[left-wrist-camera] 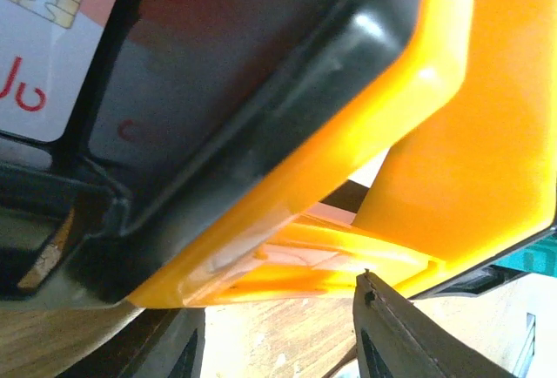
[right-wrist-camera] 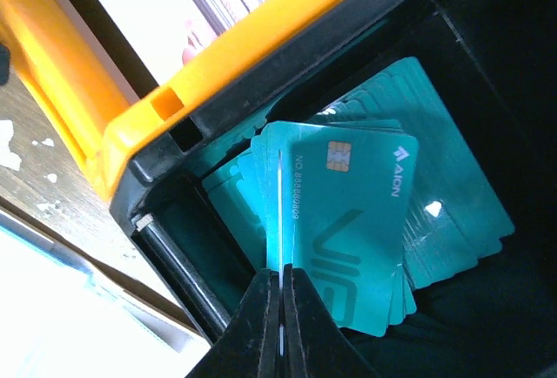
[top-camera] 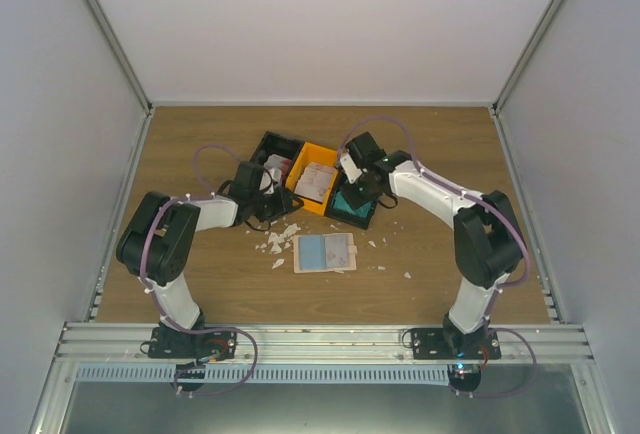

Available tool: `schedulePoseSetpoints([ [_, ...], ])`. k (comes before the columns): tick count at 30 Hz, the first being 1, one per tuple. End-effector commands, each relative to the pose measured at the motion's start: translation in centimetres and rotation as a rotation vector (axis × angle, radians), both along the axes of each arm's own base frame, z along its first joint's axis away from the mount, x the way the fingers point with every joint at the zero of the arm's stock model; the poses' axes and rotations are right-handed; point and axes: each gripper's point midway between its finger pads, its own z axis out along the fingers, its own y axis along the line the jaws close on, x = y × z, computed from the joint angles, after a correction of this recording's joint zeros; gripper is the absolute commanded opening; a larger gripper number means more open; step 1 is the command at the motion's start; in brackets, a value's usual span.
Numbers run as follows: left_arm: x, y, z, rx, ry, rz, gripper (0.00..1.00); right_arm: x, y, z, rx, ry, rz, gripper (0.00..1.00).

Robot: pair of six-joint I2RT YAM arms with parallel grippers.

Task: Put the credit cards into the card holder
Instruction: Pick up the credit card from the storage box, then insert the credit card into the card holder.

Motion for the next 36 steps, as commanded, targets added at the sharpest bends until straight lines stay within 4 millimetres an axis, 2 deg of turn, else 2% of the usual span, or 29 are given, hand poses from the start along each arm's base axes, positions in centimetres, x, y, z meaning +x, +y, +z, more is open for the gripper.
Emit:
schedulePoseSetpoints([
  [1,0.5,-0.9,3.1,-0.050,-0.089,-0.025,0.50,1.2,0.4,3.9,0.059,-0.096,-0.044,0.01],
  [10,-0.6,-1.4,6.0,-0.127,-0.161,-0.054,0.55,0.9,0.9,7.6,0.220,-0.104,-0.072,0.01],
  [16,-2.4,-1.9,10.7,-0.237,-0.298,-0.117,0.64,0.0,2.7,12.3,0.495,-0.106,-0.117,0.01],
  [22,-5.5,-2.7,15.4,-0.375,-0.373,-0.228,0.74,-3.4,5.2,16.5,0.857,0.014,-0.113,0.00],
  [26,-7.6,-2.7,17.1,-0.436,-0.361,-0.251,0.77,-5.8,5.7,18.5,1.069,0.124,-0.141,0.00],
  [31,-9.9,-2.9,18.6,-0.479,-0.345,-0.293,0.76,-9.3,6.5,19.1,1.188,0.236,-0.077,0.00],
  [36,-12.2,-3.8,20.0,-0.509,-0.338,-0.367,0.65,-12.3,7.5,19.0,1.202,0.282,0.006,0.00],
])
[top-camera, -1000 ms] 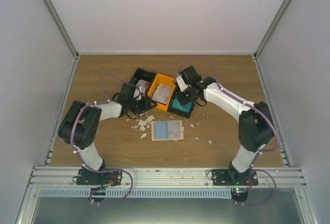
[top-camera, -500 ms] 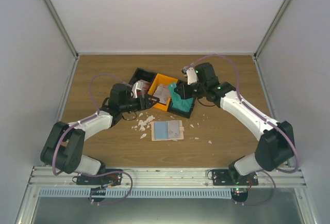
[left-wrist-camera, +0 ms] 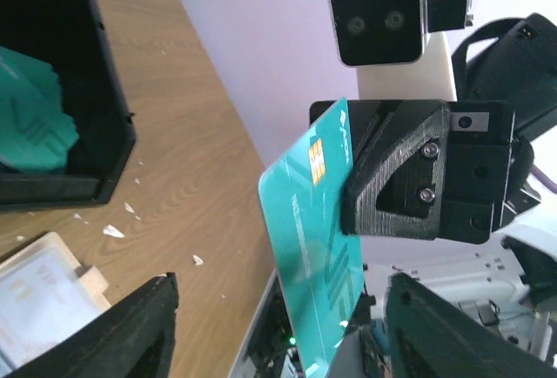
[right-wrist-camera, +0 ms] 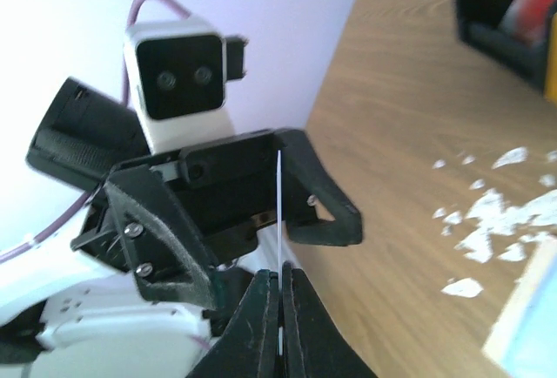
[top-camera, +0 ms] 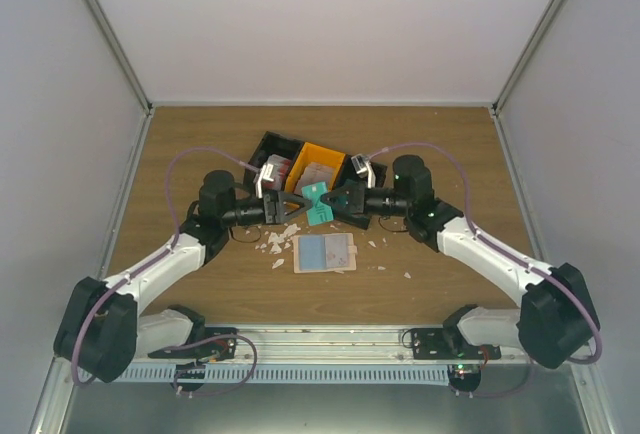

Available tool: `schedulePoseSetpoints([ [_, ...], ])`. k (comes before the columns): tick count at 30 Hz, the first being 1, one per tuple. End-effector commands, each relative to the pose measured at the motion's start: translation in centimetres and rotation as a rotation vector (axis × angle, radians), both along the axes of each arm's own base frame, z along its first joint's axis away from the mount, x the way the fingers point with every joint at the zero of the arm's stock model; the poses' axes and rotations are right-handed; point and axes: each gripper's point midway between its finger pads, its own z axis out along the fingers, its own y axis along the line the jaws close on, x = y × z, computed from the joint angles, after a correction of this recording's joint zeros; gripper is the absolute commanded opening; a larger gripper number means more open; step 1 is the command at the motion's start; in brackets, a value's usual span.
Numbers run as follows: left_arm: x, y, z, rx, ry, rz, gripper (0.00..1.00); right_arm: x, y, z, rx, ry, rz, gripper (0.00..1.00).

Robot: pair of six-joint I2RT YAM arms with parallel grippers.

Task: Put the credit cards into the card holder
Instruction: Insert the credit card into the card holder.

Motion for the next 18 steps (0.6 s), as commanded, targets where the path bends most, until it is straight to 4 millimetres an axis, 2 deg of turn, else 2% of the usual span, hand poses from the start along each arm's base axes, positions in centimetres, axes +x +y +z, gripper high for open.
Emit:
schedulePoseSetpoints([
  [1,-2.4,-0.6,1.7,-0.028,-0.024,-0.075,0.62,-3.3,1.1,3.2,0.121,-0.038,0.115,0.00],
  [4,-3.1,-0.4,2.0,-0.028,-0.023,-0.073,0.44,-4.4,1.2,3.5,0.129,-0.049,0.136,0.01],
  [10,-4.7,0.0,3.0,-0.053,-0.025,-0.088,0.15,-5.8,1.5,3.9,0.143,-0.070,0.190,0.01],
  [13,-5.3,0.1,3.4,-0.062,-0.022,-0.102,0.01,-6.1,1.6,3.7,0.136,-0.079,0.190,0.06],
  [16,-5.7,0.3,3.6,-0.064,-0.018,-0.099,0.00,-6.3,1.7,3.7,0.138,-0.099,0.186,0.21],
  [18,-5.8,0.4,3.8,-0.064,-0.017,-0.091,0.00,-6.6,1.6,3.6,0.149,-0.117,0.185,0.25],
])
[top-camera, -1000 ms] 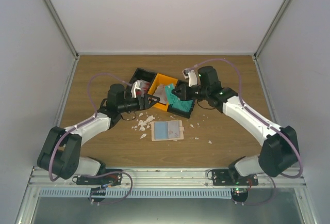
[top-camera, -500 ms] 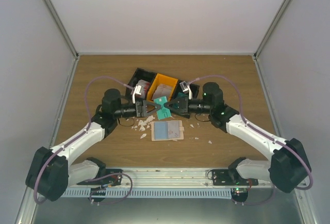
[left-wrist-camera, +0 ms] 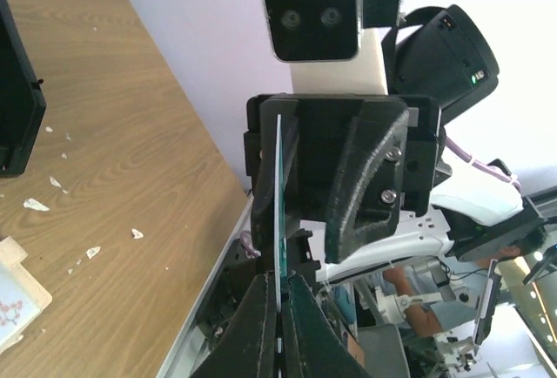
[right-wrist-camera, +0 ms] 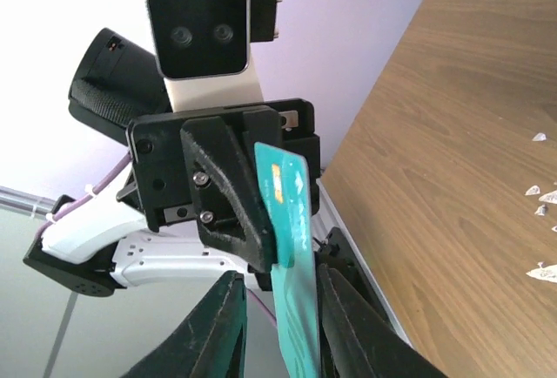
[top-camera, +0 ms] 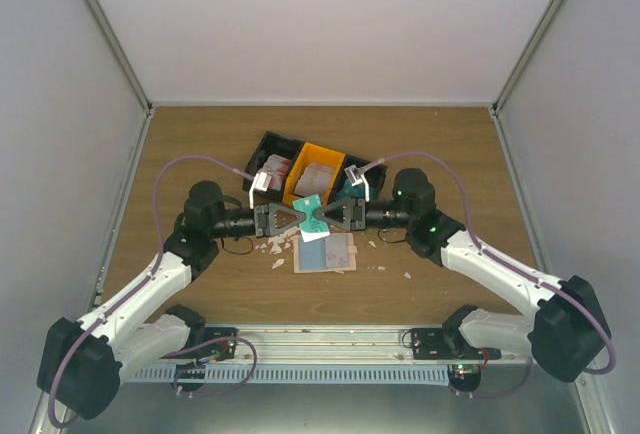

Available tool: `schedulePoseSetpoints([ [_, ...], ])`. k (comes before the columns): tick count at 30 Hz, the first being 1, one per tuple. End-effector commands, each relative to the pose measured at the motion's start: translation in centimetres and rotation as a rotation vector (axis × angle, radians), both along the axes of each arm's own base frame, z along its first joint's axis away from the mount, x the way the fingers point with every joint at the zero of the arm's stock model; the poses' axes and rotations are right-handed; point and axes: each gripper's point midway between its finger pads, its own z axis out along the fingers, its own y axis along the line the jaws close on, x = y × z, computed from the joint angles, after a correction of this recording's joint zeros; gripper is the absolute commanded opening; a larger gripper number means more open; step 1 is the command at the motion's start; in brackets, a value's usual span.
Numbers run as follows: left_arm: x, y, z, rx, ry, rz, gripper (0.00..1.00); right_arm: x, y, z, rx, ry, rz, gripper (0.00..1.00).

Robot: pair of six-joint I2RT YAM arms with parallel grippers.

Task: Put the credit cards into the card holder
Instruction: Insert the credit card into the card holder.

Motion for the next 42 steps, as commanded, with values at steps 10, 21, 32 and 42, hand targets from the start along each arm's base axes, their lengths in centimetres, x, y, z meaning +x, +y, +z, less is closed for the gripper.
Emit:
schedulePoseSetpoints([
  [10,0.4,0.3,-1.4,0.037,0.030,0.051,0.12,-1.1,0.0,1.0,0.066,-0.119,-0.008,0.00],
  [21,4.4,3.6,-11.6,0.411,0.170,0.326,0.71,3.3,-3.0,-10.3,-0.334,0.003,-0.301,0.00],
  [32,3.4,3.3,-19.6,0.561,0.342,0.217,0.56,3.4,-3.3,-19.1,-0.432,0.142,-0.310,0.01],
  [42,1.7,3.0,-23.1,0.617,0.461,0.123,0.44,2.9,-4.3,-22.2,-0.471,0.198,-0.336,0.00],
])
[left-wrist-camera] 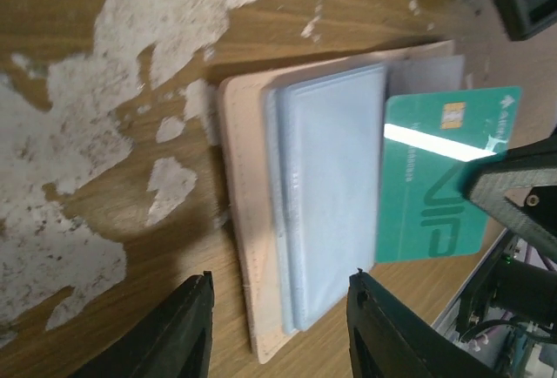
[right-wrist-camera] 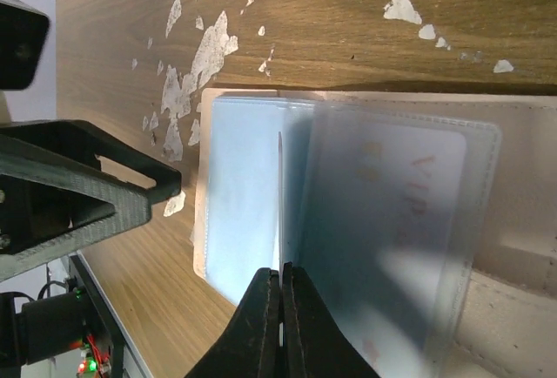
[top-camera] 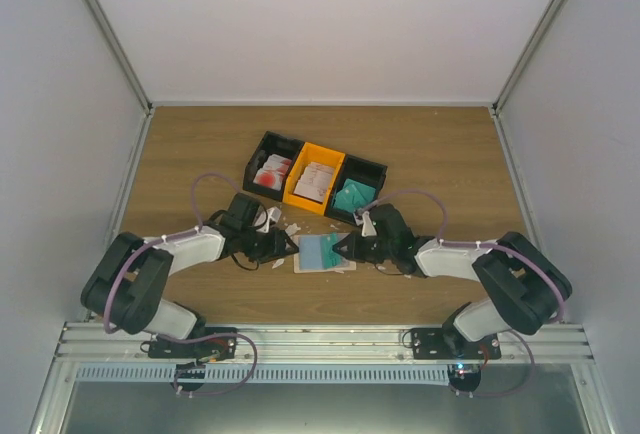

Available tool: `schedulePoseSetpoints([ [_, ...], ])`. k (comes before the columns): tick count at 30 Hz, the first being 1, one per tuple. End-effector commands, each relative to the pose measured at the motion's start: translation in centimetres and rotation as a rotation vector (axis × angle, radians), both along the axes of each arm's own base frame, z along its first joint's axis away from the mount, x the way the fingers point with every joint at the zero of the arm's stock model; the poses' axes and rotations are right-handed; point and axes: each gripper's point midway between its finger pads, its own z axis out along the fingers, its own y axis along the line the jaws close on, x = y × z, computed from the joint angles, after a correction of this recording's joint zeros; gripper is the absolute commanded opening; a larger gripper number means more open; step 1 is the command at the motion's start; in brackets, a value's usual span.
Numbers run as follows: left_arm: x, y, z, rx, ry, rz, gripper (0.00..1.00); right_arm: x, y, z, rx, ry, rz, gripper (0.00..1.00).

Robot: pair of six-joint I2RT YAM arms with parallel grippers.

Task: Put the credit cards into the card holder
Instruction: Insert the credit card into the card holder.

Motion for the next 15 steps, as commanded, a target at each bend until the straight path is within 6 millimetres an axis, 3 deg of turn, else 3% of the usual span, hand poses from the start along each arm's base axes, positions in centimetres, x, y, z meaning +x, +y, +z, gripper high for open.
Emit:
schedulePoseSetpoints([
  [1,-0.7,-0.6,-0.8,-0.013,0.034,-0.052,0.43,0.6,-0.4,-0.4,0.004,-0.016,-0.044,0.00],
  [15,-1.4,-1.0,-2.0,0.009,0.080,-0.073,0.22,0.1,0.2,-1.6,0.111,0.095,-0.074,0.01],
])
